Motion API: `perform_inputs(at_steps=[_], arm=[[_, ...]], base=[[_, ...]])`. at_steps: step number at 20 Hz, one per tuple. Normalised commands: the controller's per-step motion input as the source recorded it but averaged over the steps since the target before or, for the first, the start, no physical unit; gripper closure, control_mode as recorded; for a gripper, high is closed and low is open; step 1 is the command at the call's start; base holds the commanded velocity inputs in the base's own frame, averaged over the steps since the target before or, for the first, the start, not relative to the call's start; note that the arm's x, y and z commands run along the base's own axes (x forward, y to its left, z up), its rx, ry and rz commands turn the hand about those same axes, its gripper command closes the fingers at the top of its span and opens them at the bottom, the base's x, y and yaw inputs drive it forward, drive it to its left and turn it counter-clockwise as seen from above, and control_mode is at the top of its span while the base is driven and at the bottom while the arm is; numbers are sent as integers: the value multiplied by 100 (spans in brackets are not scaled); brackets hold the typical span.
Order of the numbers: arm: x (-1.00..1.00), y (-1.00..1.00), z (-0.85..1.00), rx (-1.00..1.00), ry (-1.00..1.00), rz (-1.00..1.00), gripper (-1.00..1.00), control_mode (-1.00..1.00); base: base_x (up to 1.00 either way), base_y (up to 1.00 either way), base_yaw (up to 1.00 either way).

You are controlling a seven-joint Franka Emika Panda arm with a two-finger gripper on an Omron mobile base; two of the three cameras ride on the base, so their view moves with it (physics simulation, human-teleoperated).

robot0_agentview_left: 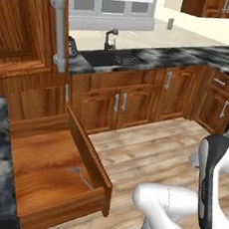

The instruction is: Organize the utensils by type. Pick up the wooden spoons from the counter and place them in the open cabinet. Then pick up the metallic utensils from the counter and place them in the open drawer.

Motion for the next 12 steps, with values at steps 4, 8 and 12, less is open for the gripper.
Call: perform_inputs(at_steps=[4,8,12], arm=[[0,0,0,0,0,0,-100,100],[0,0,0,0,0,0,-100,100],[0,0,0,0,0,0,-100,100]], base=[[24,-69,-44],[34,-66,-39],[46,-61,-37]])
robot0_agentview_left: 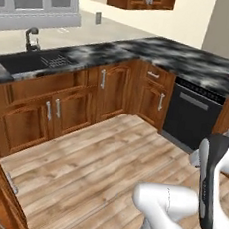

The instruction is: Organize the utensils by type. Pick up the wooden spoons from the counter and place them in the open cabinet. Then pick up the metallic utensils from the counter and place them in the open drawer.

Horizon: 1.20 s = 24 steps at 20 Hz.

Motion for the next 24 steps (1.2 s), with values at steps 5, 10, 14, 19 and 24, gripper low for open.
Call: perform_inputs(at_steps=[5,10,14,19,24], arm=[[0,0,0,0,0,0,-100,100],[0,0,0,0,0,0,-100,100],[0,0,0,0,0,0,-100,100],[0,0,0,0,0,0,-100,100],[0,0,0,0,0,0,-100,100]], base=[[68,-53,-25],[92,-41,-9],[98,-23,-9],[99,-12,-10],[75,-5,-40]])
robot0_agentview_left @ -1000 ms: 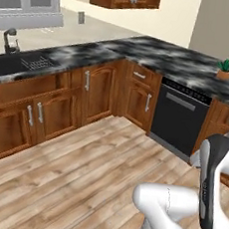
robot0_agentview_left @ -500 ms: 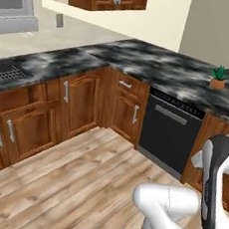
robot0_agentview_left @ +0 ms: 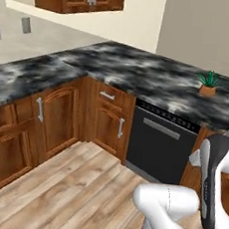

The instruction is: Organize the utensils by type. Pick up the wooden spoons from the counter and place them in the open cabinet. Then pick up the metallic utensils from the counter and place them in the open drawer.

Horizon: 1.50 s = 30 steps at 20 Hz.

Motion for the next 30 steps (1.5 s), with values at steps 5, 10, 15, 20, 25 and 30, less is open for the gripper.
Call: perform_inputs(at_steps=[5,10,15,20,25,30], arm=[[0,0,0,0,0,0,-100,100],[0,0,0,0,0,0,-100,100],[0,0,0,0,0,0,-100,100],[0,0,0,0,0,0,-100,100],[0,0,0,0,0,0,-100,100],[0,0,0,0,0,0,-100,100]], base=[[55,-1,-60],[37,0,-76],[67,0,-52],[96,0,-16],[100,9,0],[83,3,0]])
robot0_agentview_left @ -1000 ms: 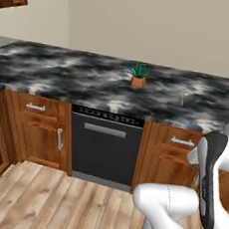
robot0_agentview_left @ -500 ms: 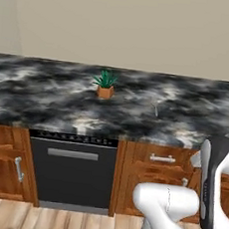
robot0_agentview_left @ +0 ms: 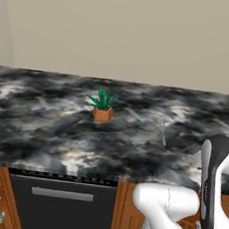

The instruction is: Organize the utensils by type. Pick up the wooden spoons from the counter and place them in the open cabinet. Then pick up the metallic utensils from the counter and place them in the open drawer.

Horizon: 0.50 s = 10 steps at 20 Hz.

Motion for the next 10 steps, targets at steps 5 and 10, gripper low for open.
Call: perform_inputs(at_steps=[5,10], arm=[[0,0,0,0,0,0,-100,100],[0,0,0,0,0,0,-100,100]], base=[[67,0,0],[18,0,-1]])
